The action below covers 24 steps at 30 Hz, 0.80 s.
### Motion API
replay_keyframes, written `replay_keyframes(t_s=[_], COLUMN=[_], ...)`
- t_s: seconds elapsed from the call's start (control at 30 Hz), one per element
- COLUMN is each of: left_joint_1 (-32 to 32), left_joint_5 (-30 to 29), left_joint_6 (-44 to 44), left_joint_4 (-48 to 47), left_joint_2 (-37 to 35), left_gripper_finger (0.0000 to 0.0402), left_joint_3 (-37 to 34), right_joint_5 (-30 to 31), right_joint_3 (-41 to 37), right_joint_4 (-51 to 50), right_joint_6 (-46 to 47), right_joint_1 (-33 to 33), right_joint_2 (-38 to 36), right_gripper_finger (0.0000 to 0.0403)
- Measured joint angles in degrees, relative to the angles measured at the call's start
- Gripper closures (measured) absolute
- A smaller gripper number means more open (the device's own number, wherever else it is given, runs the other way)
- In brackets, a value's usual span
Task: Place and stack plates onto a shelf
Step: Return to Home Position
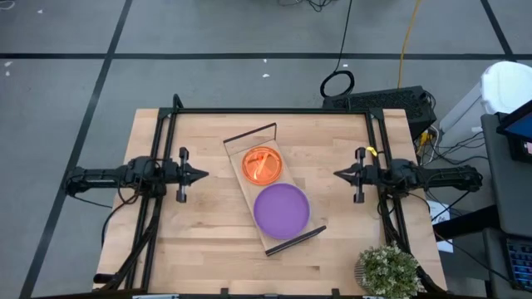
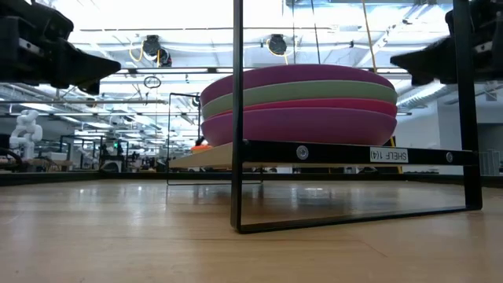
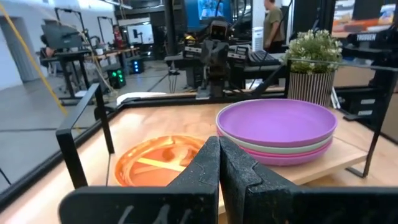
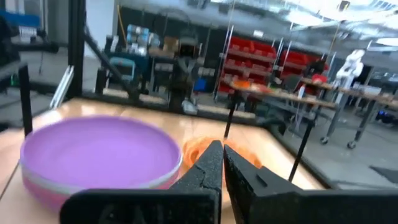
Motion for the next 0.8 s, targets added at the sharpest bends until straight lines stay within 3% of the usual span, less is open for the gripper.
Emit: replay_keyframes(t_s=[0.3,0.8], left_joint_1=[0.0,-0.1], left_joint_5=[0.0,0.0], left_joint_6=[-6.8,-1.2], left_joint_4=[0.0,0.4], left_joint_2=[0.0,0.0], left_gripper_finger=[0.0401,0.0401], left_joint_3=[0.0,-0.1], right_joint_5=[-0.1,-0.3], right_joint_3=[0.0,0.0], right_joint_4=[2.8,3.2], right_joint_6=[0.0,0.0], right_joint_1=[0.0,0.0], right_joint_2=[0.0,0.0], right_gripper_finger=[0.0403,0.0403])
